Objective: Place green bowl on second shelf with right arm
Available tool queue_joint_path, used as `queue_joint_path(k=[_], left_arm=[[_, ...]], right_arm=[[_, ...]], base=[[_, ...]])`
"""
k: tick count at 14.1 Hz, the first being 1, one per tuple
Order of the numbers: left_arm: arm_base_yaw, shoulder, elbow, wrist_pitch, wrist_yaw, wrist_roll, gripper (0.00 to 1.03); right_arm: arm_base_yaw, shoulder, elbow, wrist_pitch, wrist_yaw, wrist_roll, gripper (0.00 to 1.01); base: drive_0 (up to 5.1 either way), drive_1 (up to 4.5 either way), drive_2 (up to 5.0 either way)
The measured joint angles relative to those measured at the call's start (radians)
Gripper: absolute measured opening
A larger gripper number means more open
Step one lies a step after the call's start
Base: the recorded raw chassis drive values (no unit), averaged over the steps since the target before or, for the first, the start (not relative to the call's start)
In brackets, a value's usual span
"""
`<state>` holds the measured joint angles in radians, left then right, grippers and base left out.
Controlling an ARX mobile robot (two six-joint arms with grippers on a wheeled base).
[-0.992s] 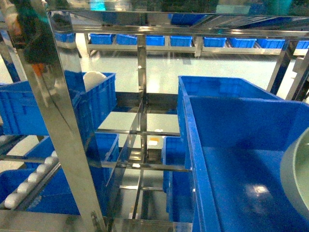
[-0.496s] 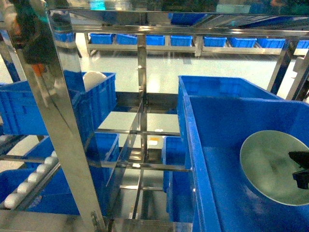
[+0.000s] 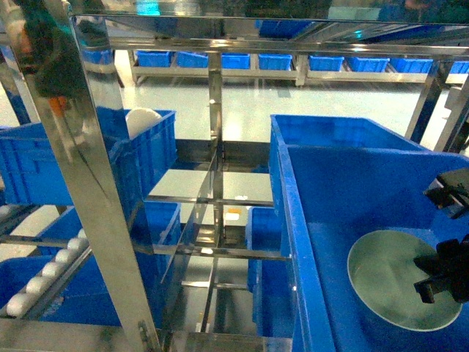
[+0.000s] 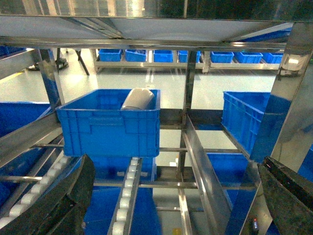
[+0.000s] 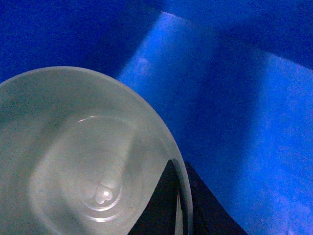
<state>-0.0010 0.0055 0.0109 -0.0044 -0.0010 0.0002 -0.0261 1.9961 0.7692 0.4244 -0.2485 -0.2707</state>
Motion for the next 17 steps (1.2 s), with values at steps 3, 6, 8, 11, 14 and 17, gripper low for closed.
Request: queue_joint_path(k=[3, 6, 8, 11, 14, 17], left_arm=[[0.0, 0.0, 0.0, 0.0, 0.0, 0.0, 0.98], [0.0, 0.0, 0.0, 0.0, 0.0, 0.0, 0.98], [0.0, 0.0, 0.0, 0.0, 0.0, 0.0, 0.98], [0.0, 0.0, 0.0, 0.0, 0.0, 0.0, 0.98], [0.0, 0.0, 0.0, 0.0, 0.0, 0.0, 0.98], [0.0, 0.0, 0.0, 0.0, 0.0, 0.0, 0.98]], right_arm=[[0.002, 0.0, 0.019, -0.005, 0.008, -0.001, 0.02], [0.012, -0.002, -0.029, 0.032, 0.034, -0.018, 0.46], [0.012, -0.011, -0.082, 0.095, 0.039, -0.005, 0.7], [0.027, -0.135, -0.191, 0.273, 0.075, 0.019, 0.98], [0.007, -0.335, -0.357, 0.316, 0.081, 0.035, 0.98], [-0.049, -0.761, -0.519, 0.111, 0.035, 0.045, 0.98]], base=[[0.0, 0.0, 0.0], [0.0, 0.0, 0.0], [0.0, 0.0, 0.0], [0.0, 0.0, 0.0], [0.0, 0.0, 0.0], [0.0, 0.0, 0.0]])
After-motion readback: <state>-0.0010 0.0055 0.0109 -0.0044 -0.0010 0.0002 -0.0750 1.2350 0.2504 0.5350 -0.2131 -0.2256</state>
